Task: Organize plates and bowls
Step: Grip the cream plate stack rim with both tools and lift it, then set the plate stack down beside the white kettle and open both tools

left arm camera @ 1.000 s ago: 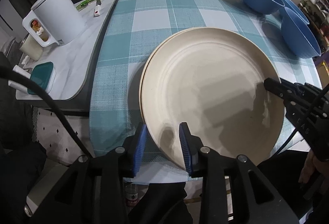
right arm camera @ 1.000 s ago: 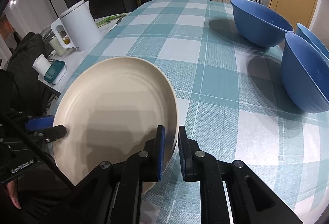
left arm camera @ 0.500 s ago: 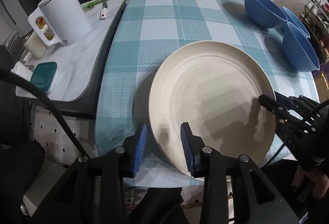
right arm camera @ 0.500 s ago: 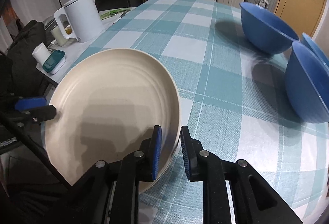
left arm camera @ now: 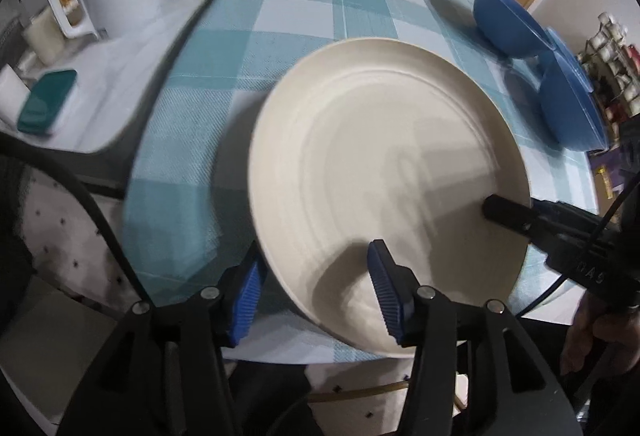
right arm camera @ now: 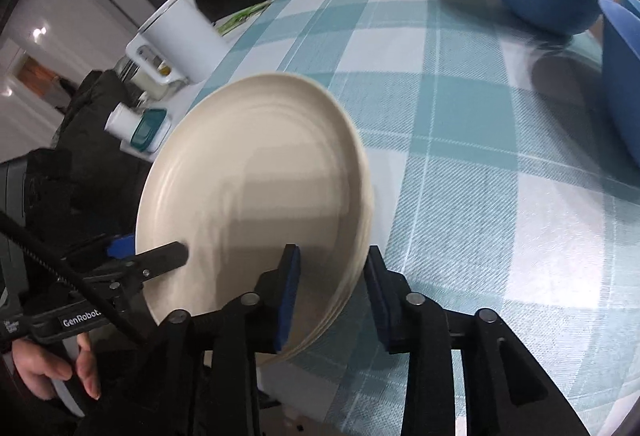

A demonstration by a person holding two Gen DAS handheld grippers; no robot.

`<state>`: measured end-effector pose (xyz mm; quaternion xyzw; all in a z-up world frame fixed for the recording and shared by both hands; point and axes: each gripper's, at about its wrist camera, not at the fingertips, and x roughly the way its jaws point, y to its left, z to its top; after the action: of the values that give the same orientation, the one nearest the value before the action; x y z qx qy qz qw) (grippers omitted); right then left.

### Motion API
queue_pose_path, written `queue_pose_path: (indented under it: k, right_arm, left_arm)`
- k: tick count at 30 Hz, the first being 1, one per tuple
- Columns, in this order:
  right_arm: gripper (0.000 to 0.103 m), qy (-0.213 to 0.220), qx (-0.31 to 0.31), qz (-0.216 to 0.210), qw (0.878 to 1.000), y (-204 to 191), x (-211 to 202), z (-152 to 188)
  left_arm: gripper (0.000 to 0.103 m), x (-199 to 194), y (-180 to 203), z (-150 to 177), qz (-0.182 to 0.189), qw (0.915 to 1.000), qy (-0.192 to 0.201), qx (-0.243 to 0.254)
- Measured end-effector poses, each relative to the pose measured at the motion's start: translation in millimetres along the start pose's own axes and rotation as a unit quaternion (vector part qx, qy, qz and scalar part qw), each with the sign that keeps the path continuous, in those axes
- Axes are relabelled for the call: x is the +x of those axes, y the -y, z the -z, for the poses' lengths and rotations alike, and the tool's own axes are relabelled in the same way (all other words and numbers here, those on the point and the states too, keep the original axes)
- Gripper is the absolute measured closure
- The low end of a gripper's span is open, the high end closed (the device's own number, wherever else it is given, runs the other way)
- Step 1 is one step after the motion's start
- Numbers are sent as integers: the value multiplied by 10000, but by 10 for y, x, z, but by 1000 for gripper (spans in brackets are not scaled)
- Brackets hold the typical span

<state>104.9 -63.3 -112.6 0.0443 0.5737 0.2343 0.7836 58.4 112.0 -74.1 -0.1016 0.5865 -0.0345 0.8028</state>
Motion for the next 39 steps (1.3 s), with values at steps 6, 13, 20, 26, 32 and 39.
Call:
queue_pose_path:
  k: [6, 13, 20, 26, 32, 39]
  right_arm:
    - [68, -70, 325, -216, 9992, 55, 41, -15]
    - [68, 75, 273, -231, 9993, 69, 67, -109]
    - [68, 98, 184, -120, 9997, 32, 170, -346]
    - [68, 87, 88, -131, 9998, -4, 269, -531]
    - [68, 171, 11, -163, 9997, 6, 325, -648]
    - [68, 301, 10, -180, 9994, 42, 365, -757]
  left_arm:
    - [51, -4, 24, 9, 17, 10000, 8, 31]
    - [50, 13, 31, -35, -20, 10000, 56, -23]
    - [48, 57, 6, -166, -98, 9995, 272, -100]
    - [47, 105, -87, -292, -141, 9967, 763, -247]
    - [44, 161, -113, -414, -235, 9938, 1028, -353]
    - [43, 202, -120, -510, -248, 9921, 1175, -365]
